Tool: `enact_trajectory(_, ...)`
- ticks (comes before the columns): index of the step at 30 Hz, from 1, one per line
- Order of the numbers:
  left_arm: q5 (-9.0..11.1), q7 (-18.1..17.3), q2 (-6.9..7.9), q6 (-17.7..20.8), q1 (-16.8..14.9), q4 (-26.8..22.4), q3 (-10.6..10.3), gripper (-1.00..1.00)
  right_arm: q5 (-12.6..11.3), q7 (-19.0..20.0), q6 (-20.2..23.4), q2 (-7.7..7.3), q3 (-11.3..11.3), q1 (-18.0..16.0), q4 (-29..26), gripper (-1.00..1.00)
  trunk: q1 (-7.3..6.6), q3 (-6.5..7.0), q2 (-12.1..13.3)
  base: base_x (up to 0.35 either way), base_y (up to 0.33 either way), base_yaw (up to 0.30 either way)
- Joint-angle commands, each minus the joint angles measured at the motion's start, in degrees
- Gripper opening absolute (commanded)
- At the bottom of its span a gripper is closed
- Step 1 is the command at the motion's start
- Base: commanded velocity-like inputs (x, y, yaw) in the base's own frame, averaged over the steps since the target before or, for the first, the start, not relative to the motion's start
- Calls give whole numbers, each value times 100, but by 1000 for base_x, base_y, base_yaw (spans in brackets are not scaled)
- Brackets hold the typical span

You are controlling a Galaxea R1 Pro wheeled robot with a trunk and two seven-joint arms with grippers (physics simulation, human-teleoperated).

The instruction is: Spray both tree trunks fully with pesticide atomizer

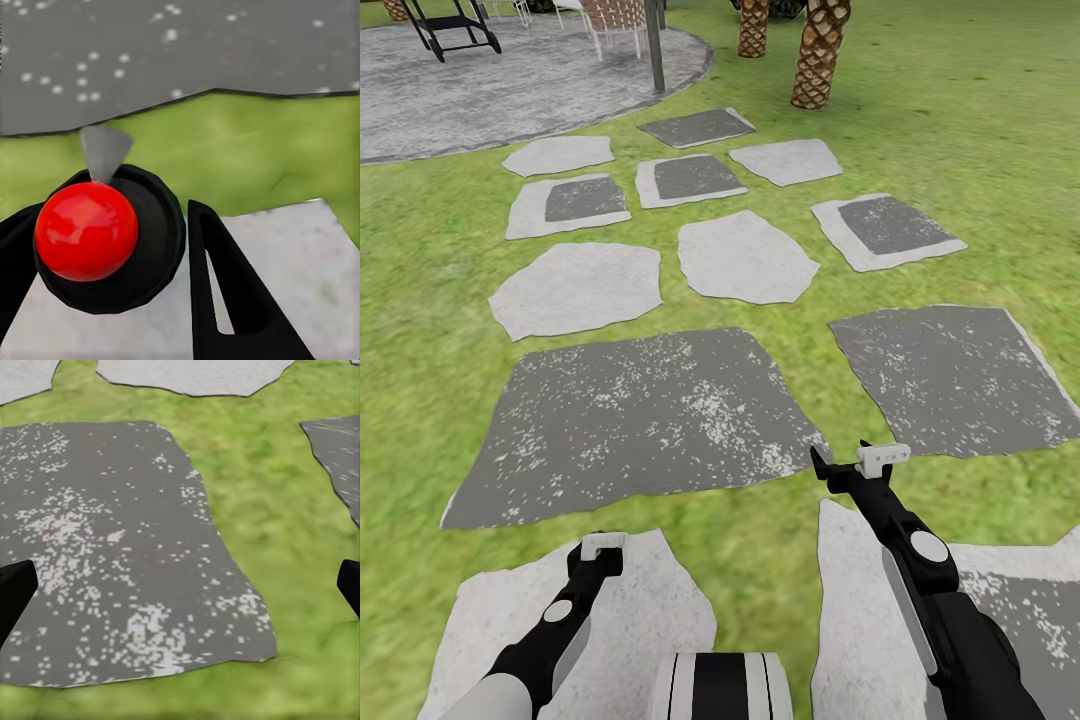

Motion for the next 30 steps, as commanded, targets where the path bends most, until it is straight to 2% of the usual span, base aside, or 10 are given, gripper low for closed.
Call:
enact_trajectory(1, -3, 1, 0, 0, 0, -1, 1, -100, 0, 0, 0, 0, 0, 0, 0, 100, 0, 0, 0, 0, 0, 0)
enact_trajectory(11, 14, 1, 9, -8, -3, -33, 10, -100, 0, 1, 0, 0, 0, 0, 2, 100, 0, 0, 0, 0, 0, 0)
enact_trajectory(12, 8, -2, 1, -1, 0, -62, -36, -100, 0, 1, 0, 0, 0, 0, 0, 100, -3, 22, 1, 0, 0, 0)
enact_trajectory(30, 34, -56, -27, 81, -10, -88, -30, -100, 6, -6, 0, -1, 16, 0, 18, 100, -49, 421, 25, 0, 0, 0)
